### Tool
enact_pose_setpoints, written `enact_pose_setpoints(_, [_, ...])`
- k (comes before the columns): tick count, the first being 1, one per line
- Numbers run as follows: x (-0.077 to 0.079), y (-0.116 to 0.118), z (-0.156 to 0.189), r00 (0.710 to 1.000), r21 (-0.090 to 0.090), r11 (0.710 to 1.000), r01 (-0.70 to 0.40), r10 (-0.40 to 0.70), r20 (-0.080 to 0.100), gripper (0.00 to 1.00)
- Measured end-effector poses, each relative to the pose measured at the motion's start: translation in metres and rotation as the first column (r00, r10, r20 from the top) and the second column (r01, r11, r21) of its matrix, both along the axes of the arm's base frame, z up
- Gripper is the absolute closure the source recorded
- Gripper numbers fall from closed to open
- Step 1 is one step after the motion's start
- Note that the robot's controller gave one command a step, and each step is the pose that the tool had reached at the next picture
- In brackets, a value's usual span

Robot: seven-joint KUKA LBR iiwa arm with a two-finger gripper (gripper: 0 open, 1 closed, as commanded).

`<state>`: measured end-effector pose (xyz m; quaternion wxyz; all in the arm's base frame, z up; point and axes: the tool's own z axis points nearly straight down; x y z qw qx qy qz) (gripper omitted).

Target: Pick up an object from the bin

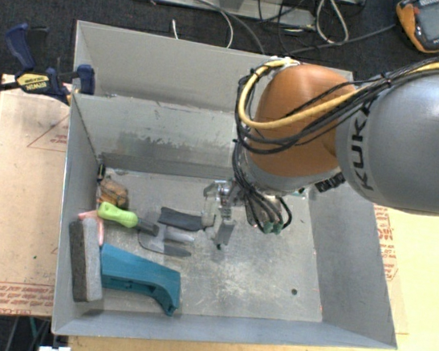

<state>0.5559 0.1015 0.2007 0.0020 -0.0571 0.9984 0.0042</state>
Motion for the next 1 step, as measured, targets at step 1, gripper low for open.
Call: enact_pose_setpoints(1, [0.0017,0.0013,0.0835,0.999,0.001,0.999,-0.051,0.051,0.003,1.0])
